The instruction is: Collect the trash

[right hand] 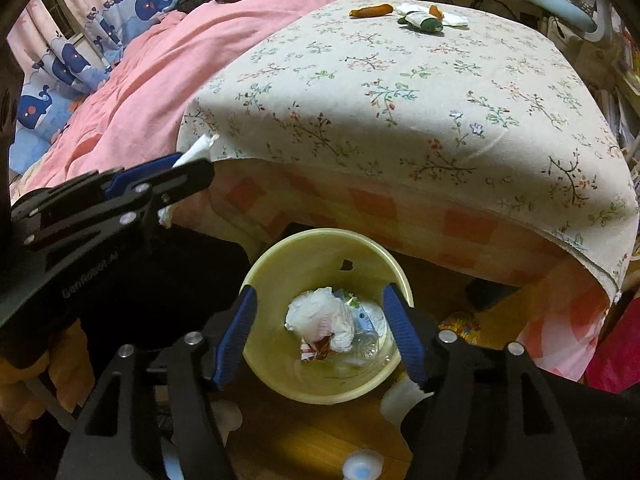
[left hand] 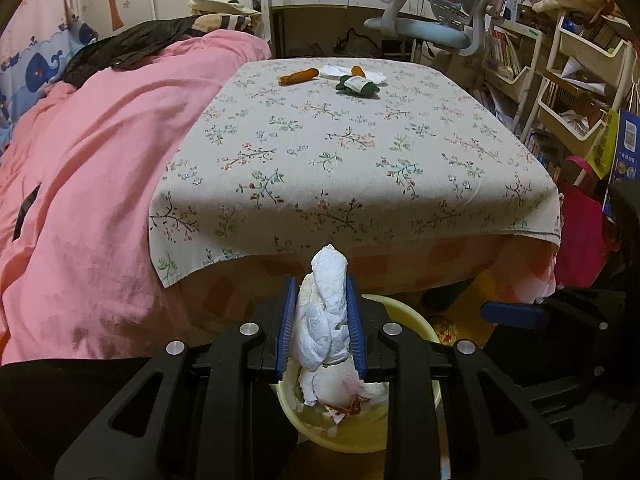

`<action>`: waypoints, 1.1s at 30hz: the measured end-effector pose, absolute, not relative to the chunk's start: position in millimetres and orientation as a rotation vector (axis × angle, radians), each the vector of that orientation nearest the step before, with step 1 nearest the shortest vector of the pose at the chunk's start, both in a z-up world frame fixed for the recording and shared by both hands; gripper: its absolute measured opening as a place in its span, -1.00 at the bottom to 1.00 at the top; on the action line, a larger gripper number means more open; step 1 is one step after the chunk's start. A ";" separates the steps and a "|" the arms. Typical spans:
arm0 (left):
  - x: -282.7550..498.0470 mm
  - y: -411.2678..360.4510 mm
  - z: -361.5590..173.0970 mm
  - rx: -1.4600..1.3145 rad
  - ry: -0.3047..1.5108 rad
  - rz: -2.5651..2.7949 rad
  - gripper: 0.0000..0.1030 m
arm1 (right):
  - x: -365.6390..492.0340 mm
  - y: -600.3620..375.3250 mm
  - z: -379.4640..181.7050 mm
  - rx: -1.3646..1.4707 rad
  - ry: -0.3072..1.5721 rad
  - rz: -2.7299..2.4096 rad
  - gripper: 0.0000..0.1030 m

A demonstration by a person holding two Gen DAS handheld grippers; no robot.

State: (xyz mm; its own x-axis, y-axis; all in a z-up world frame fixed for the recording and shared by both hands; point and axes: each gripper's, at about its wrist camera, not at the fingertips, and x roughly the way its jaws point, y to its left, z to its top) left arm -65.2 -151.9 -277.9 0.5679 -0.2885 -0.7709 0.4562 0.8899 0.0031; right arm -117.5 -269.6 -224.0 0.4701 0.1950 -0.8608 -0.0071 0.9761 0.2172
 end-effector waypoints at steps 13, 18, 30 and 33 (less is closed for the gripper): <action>-68.7 -153.6 -285.1 0.221 0.901 -0.428 -0.11 | -123.7 -290.8 -214.3 0.242 1.014 0.024 0.44; -67.5 -151.0 -283.4 0.210 0.898 -0.407 0.17 | -122.1 -291.7 -212.7 0.244 1.004 0.015 0.49; -66.1 -148.5 -283.5 0.204 0.887 -0.387 0.34 | -122.6 -292.3 -212.9 0.240 1.003 0.018 0.51; -66.2 -148.2 -283.6 0.203 0.886 -0.385 0.36 | -122.5 -291.9 -213.1 0.240 1.003 0.018 0.52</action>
